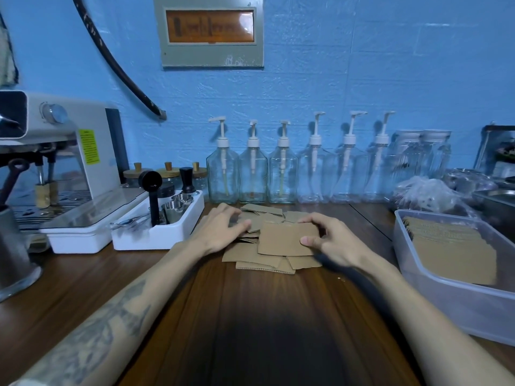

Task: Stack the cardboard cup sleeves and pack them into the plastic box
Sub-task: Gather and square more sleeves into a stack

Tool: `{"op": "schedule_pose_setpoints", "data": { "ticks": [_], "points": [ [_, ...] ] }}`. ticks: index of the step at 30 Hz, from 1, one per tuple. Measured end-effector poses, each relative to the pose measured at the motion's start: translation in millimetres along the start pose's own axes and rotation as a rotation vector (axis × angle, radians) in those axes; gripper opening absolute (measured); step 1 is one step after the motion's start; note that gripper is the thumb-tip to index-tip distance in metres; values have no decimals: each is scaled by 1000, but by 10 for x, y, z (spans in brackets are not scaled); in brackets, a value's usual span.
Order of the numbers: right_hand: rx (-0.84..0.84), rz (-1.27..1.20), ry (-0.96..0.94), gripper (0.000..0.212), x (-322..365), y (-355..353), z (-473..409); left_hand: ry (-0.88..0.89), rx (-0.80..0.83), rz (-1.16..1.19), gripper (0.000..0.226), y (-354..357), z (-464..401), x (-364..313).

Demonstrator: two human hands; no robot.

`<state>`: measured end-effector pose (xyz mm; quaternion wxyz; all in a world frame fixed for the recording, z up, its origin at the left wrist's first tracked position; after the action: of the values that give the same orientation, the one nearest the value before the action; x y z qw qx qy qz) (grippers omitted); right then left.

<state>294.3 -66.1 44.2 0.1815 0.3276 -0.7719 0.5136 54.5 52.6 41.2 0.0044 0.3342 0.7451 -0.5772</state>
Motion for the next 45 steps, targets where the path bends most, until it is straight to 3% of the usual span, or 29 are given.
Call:
{"op": "schedule_pose_setpoints", "data": {
  "ticks": [4,8,16,19,24,28,31,34,38,45],
  "points": [
    [4,0,-6,31,0,-8,4,-45,86,-124,77,135,-137,-86],
    [7,3,2,33,-17,4,-8,-83,88,-82,74,200,-162,-55],
    [16,-12,-9,33,-20,15,-12,-95,-36,354,55,35,-61,-3],
    [15,-17,-18,34,3,15,3,-126,-130,544,37,-84,9,-22],
    [5,-40,-1,34,16,19,5,-185,-323,758,29,-416,171,70],
    [3,-45,6,39,24,10,15,-80,-156,988,29,-477,333,49],
    [28,-59,12,46,26,12,26,12,5,867,25,-317,407,-105],
    [52,-46,9,51,46,15,38,61,16,698,23,-156,430,-258],
    [83,-38,29,72,99,18,59,98,-4,525,30,-26,457,-355],
    [64,-84,20,51,160,54,75,177,70,460,70,142,445,-437]
  ]
}}
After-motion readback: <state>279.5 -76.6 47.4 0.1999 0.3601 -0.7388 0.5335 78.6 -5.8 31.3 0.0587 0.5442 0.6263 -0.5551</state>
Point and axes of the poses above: each hand's wrist, its own z-axis away from the middle knuckle, its own y-axis out of the palm, x = y × z, the point moved 5 cm from there along -z, towards the middle knuckle, and after that the axes turned 5 degrees about -y, right-handed, at the moved point
